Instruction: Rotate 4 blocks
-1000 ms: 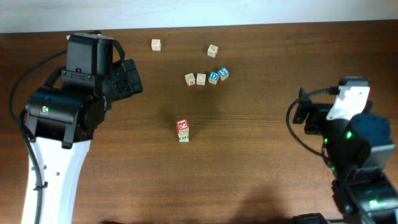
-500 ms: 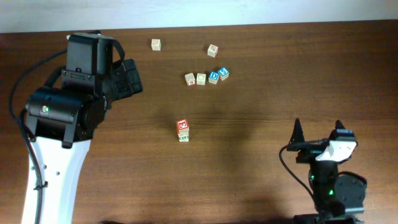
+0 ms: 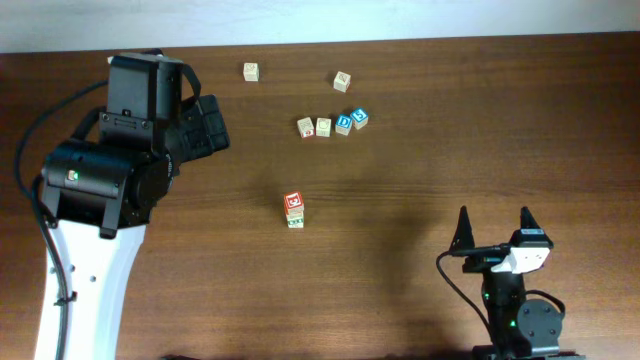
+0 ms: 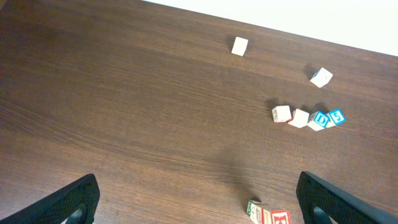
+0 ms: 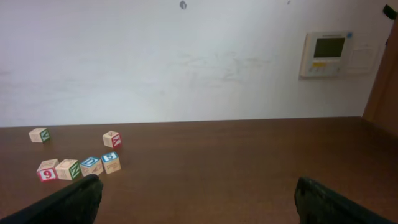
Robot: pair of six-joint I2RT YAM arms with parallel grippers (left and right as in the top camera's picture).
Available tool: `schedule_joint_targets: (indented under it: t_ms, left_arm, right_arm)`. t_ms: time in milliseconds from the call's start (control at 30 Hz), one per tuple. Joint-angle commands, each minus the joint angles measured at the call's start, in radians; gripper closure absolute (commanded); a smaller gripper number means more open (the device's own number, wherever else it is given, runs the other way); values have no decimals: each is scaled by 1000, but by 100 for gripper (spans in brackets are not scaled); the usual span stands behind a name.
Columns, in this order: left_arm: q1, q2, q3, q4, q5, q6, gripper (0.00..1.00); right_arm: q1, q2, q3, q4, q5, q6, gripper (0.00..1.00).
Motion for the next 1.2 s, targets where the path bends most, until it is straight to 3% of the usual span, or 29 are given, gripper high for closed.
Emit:
schedule_joint_targets:
  t_ms: [0, 133, 267, 967, 1067, 1167]
  left_arm:
    - [2, 0, 6, 2, -13, -9, 1]
    - [2, 0, 6, 2, -13, -9, 1]
    - [2, 0, 6, 2, -14, -9, 1]
    - [2, 0, 6, -2, -15, -8, 1]
    - [21, -48, -7, 1, -131, -5, 1]
    - [58, -150, -83, 46, -145, 0, 1]
  right_arm:
    - [-7, -19, -42, 35, -10, 0, 2]
    - [-6, -19, -50, 39, -9, 0, 2]
    - [-6, -19, -50, -103, -26, 0, 2]
    - [-6, -17, -50, -96, -35, 0, 1]
    - [-6, -17, -50, -96, -35, 0, 2]
    - [-6, -18, -50, -96, -35, 0, 2]
